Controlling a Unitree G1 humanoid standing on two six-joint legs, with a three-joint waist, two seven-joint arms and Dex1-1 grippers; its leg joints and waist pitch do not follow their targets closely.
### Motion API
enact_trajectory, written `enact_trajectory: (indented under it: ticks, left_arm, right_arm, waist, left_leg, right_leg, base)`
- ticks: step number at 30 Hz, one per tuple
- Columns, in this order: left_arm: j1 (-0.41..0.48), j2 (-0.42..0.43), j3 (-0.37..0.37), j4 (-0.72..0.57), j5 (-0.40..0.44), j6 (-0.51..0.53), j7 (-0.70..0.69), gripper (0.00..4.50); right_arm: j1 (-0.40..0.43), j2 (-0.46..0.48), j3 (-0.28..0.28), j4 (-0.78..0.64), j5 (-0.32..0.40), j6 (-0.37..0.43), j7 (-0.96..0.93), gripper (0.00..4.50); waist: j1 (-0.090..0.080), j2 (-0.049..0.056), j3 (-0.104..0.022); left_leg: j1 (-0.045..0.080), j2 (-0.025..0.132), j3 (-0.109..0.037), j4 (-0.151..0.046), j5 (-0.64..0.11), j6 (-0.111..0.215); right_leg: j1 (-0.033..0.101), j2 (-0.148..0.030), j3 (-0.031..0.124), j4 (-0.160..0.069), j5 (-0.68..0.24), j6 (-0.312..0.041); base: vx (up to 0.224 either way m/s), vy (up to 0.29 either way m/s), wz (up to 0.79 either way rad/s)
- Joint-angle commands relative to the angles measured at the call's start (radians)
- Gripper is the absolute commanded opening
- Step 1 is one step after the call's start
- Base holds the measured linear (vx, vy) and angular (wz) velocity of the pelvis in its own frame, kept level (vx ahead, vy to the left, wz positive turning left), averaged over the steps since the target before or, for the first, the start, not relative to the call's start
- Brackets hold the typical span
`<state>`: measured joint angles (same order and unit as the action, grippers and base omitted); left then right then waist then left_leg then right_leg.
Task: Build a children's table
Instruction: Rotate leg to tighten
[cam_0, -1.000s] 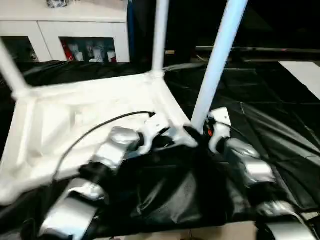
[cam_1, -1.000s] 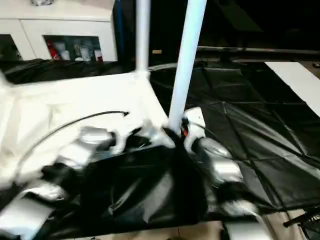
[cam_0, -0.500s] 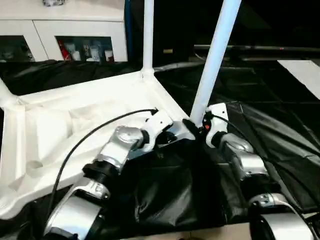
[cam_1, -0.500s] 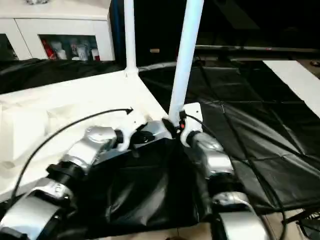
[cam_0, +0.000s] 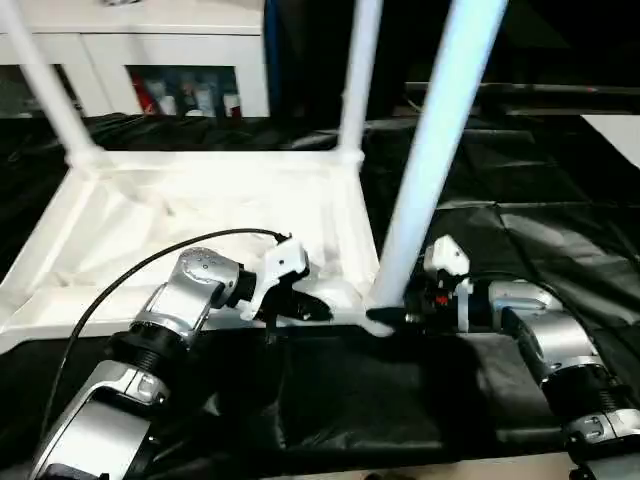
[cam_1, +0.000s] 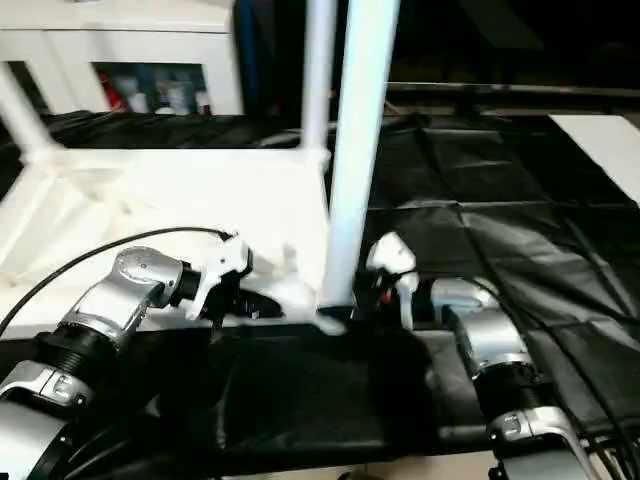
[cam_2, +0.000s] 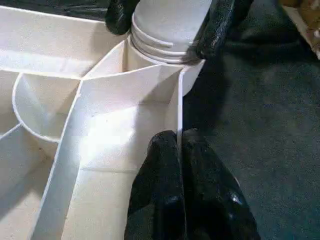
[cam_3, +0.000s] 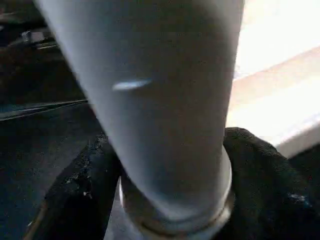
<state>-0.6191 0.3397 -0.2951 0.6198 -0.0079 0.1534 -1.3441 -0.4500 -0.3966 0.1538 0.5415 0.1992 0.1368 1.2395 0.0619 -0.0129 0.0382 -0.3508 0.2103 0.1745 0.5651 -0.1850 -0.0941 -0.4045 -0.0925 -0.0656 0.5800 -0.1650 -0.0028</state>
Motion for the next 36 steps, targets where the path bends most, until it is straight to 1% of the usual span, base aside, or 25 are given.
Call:
enact_trajectory:
  ticks: [1,2,4,5,8,10,11,12,13,14,15,16,17,19,21,22,24,25,26,27,30,31,33,35,36]
  left_arm:
    - [0.015,0.009,-0.014,-0.013,-0.022,0.011,-0.045,0.0]
    - [0.017,0.01,-0.011,-0.012,-0.02,0.01,-0.041,0.0]
    - [0.025,0.011,-0.007,-0.023,-0.025,0.015,-0.031,0.0]
    - [0.027,0.011,-0.007,-0.027,-0.028,0.017,-0.03,0.0]
    - [0.04,0.003,-0.001,-0.048,-0.028,0.024,0.001,0.0]
    - [0.032,-0.021,0.02,-0.027,-0.012,0.014,0.082,0.0]
    - [0.031,-0.025,0.022,-0.024,-0.011,0.013,0.091,0.0]
    - [0.027,-0.038,0.03,-0.014,-0.003,0.007,0.131,0.0]
    - [0.025,-0.04,0.031,-0.012,-0.001,0.006,0.138,0.0]
    - [0.013,-0.065,0.038,0.009,0.019,-0.004,0.214,0.0]
    - [0.001,-0.087,0.042,0.028,0.033,-0.007,0.271,0.0]
    - [-0.003,-0.096,0.043,0.035,0.038,-0.008,0.292,0.0]
    - [-0.014,-0.124,0.045,0.053,0.048,-0.008,0.345,0.0]
    - [-0.025,-0.155,0.046,0.068,0.056,-0.001,0.397,0.0]
    - [-0.041,-0.197,0.042,0.089,0.068,0.005,0.461,0.0]
    - [-0.043,-0.203,0.041,0.092,0.07,0.006,0.47,0.0]
    - [-0.061,-0.278,0.039,0.125,0.081,0.012,0.566,0.0]
    - [-0.062,-0.287,0.038,0.128,0.082,0.011,0.574,0.0]
    - [-0.061,-0.31,0.034,0.131,0.085,0.007,0.585,0.0]
    - [-0.058,-0.321,0.03,0.126,0.085,0.007,0.582,0.0]
    - [-0.054,-0.326,0.025,0.118,0.083,0.006,0.568,0.0]
    - [-0.054,-0.314,0.022,0.114,0.083,0.002,0.552,0.0]
    - [-0.056,-0.302,0.023,0.116,0.084,-0.002,0.54,0.0]
    - [-0.06,-0.269,0.025,0.121,0.089,-0.006,0.507,0.0]
    - [-0.06,-0.253,0.025,0.12,0.089,-0.005,0.487,0.0]
  right_arm:
    - [-0.005,-0.021,0.004,-0.018,0.011,0.027,0.029,3.0]
    - [-0.005,-0.02,0.011,-0.015,0.008,0.028,0.036,2.93]
    - [-0.001,-0.016,0.018,-0.018,0.009,0.035,0.051,2.78]
    - [0.0,-0.015,0.019,-0.019,0.012,0.037,0.056,2.73]
    - [0.007,-0.001,0.023,-0.019,0.016,0.039,0.054,2.69]
    - [0.014,0.032,0.008,-0.008,0.01,0.031,-0.013,2.67]
    - [0.015,0.037,0.006,-0.006,0.008,0.03,-0.025,2.67]
    - [0.017,0.057,-0.007,0.004,-0.001,0.021,-0.081,2.67]
    - [0.016,0.06,-0.009,0.007,-0.003,0.021,-0.093,2.67]
    - [0.01,0.102,-0.033,0.046,-0.026,0.026,-0.226,2.66]
    - [0.005,0.133,-0.047,0.076,-0.046,0.026,-0.325,2.66]
    - [0.003,0.145,-0.052,0.087,-0.053,0.026,-0.362,2.66]
    - [-0.003,0.18,-0.073,0.117,-0.062,0.034,-0.465,2.66]
    - [-0.009,0.219,-0.101,0.14,-0.063,0.045,-0.565,2.66]
    - [-0.028,0.267,-0.147,0.173,-0.052,0.06,-0.697,2.66]
    - [-0.03,0.274,-0.153,0.177,-0.048,0.062,-0.711,2.66]
    - [-0.066,0.353,-0.205,0.229,-0.023,0.061,-0.861,2.66]
    - [-0.071,0.361,-0.208,0.235,-0.025,0.058,-0.878,2.66]
    - [-0.085,0.386,-0.202,0.248,-0.036,0.045,-0.907,2.66]
    - [-0.091,0.398,-0.192,0.249,-0.041,0.034,-0.901,2.66]
    - [-0.095,0.405,-0.156,0.231,-0.055,-0.001,-0.84,2.66]
    - [-0.092,0.394,-0.14,0.217,-0.063,-0.017,-0.807,3.0]
    - [-0.09,0.382,-0.13,0.208,-0.069,-0.024,-0.779,3.35]
    - [-0.085,0.348,-0.108,0.188,-0.075,-0.043,-0.686,3.45]
    - [-0.082,0.328,-0.101,0.174,-0.067,-0.043,-0.637,3.45]
  waist:
    - [0.005,-0.003,-0.058]
    - [0.004,-0.003,-0.057]
    - [0.003,-0.019,-0.057]
    - [0.005,-0.013,-0.056]
    - [0.006,-0.014,-0.056]
    - [0.005,-0.008,-0.056]
    - [0.004,-0.01,-0.055]
    - [0.002,-0.007,-0.054]
    - [0.0,-0.009,-0.053]
    - [-0.002,-0.011,-0.052]
    - [-0.005,-0.008,-0.048]
    - [-0.009,-0.01,-0.049]
    - [-0.013,-0.006,-0.048]
    - [-0.018,-0.004,-0.049]
    - [-0.024,-0.005,-0.049]
    - [-0.026,-0.006,-0.048]
    - [-0.028,-0.005,-0.049]
    - [-0.03,-0.005,-0.049]
    - [-0.028,-0.008,-0.051]
    - [-0.027,-0.009,-0.05]
    - [-0.025,-0.009,-0.053]
    - [-0.023,-0.009,-0.053]
    - [-0.023,-0.009,-0.053]
    - [-0.021,-0.008,-0.053]
    - [-0.021,-0.002,-0.053]
  left_leg:
    - [0.0,0.022,0.01,-0.059,-0.191,0.084]
    - [0.0,0.022,0.01,-0.058,-0.185,0.084]
    - [-0.003,0.021,0.012,-0.056,-0.168,0.089]
    - [-0.002,0.022,0.01,-0.057,-0.169,0.089]
    - [-0.002,0.021,0.011,-0.057,-0.163,0.089]
    - [-0.002,0.021,0.01,-0.057,-0.166,0.084]
    - [-0.002,0.02,0.01,-0.058,-0.172,0.081]
    - [-0.001,0.019,0.01,-0.059,-0.187,0.072]
    - [-0.001,0.018,0.009,-0.06,-0.195,0.067]
    - [-0.001,0.016,0.008,-0.061,-0.219,0.056]
    - [0.001,0.015,0.007,-0.064,-0.244,0.043]
    - [0.001,0.014,0.005,-0.065,-0.256,0.027]
    - [0.003,0.012,0.002,-0.067,-0.269,0.015]
    - [0.004,0.012,0.0,-0.067,-0.283,0.008]
    - [0.004,0.01,0.001,-0.067,-0.292,0.008]
    - [0.003,0.01,-0.001,-0.068,-0.295,0.007]
    - [0.002,0.01,0.0,-0.067,-0.294,0.012]
    - [0.002,0.01,0.0,-0.068,-0.292,0.009]
    - [0.002,0.008,-0.001,-0.067,-0.288,0.009]
    - [-0.002,0.009,0.0,-0.068,-0.284,0.014]
    - [-0.003,0.008,0.0,-0.067,-0.282,0.03]
    - [-0.003,0.009,0.001,-0.067,-0.274,0.034]
    - [-0.005,0.009,0.001,-0.067,-0.269,0.038]
    - [-0.008,0.009,0.001,-0.067,-0.266,0.047]
    - [-0.006,0.01,0.001,-0.067,-0.264,0.047]
  right_leg:
    - [0.056,-0.039,0.032,-0.047,-0.156,-0.274]
    - [0.055,-0.039,0.032,-0.047,-0.15,-0.273]
    - [0.056,-0.041,0.032,-0.045,-0.143,-0.271]
    - [0.056,-0.042,0.032,-0.046,-0.16,-0.268]
    - [0.054,-0.042,0.032,-0.046,-0.165,-0.263]
    - [0.053,-0.042,0.033,-0.047,-0.164,-0.263]
    - [0.053,-0.042,0.034,-0.049,-0.172,-0.26]
    - [0.052,-0.041,0.034,-0.051,-0.196,-0.253]
    - [0.051,-0.042,0.034,-0.055,-0.215,-0.246]
    - [0.05,-0.043,0.035,-0.059,-0.259,-0.233]
    - [0.047,-0.043,0.034,-0.067,-0.319,-0.213]
    - [0.046,-0.044,0.034,-0.071,-0.369,-0.189]
    - [0.044,-0.044,0.032,-0.075,-0.407,-0.171]
    - [0.042,-0.042,0.033,-0.078,-0.419,-0.161]
    - [0.039,-0.04,0.034,-0.08,-0.422,-0.155]
    - [0.039,-0.04,0.033,-0.081,-0.428,-0.151]
    - [0.037,-0.04,0.034,-0.082,-0.419,-0.152]
    - [0.036,-0.04,0.034,-0.081,-0.417,-0.153]
    - [0.039,-0.04,0.031,-0.081,-0.419,-0.151]
    - [0.039,-0.04,0.032,-0.081,-0.408,-0.151]
    - [0.042,-0.04,0.033,-0.079,-0.376,-0.153]
    - [0.042,-0.04,0.033,-0.078,-0.357,-0.158]
    - [0.044,-0.039,0.033,-0.076,-0.342,-0.165]
    - [0.048,-0.04,0.032,-0.074,-0.328,-0.172]
    - [0.046,-0.041,0.033,-0.074,-0.319,-0.176]
  base:
    - [0.0,0.0,0.0]
    - [0.0,0.0,0.0]
    - [0.0,0.0,0.0]
    - [0.0,0.0,0.0]
    - [0.0,0.0,0.0]
    - [0.0,0.0,0.0]
    - [0.0,0.0,0.0]
    - [0.0,0.0,0.0]
    - [0.0,0.0,0.0]
    - [0.0,0.0,0.0]
    - [0.0,0.0,0.0]
    - [0.0,0.0,0.0]
    - [0.0,0.0,0.0]
    - [0.0,0.0,0.0]
    - [0.0,0.0,0.0]
    - [0.0,0.0,0.0]
    - [0.0,0.0,0.0]
    - [0.0,0.0,0.0]
    - [0.0,0.0,0.0]
    - [0.0,0.0,0.0]
    - [0.0,0.0,0.0]
    - [0.0,0.0,0.0]
    - [0.0,0.0,0.0]
    - [0.0,0.0,0.0]
    - [0.0,0.0,0.0]
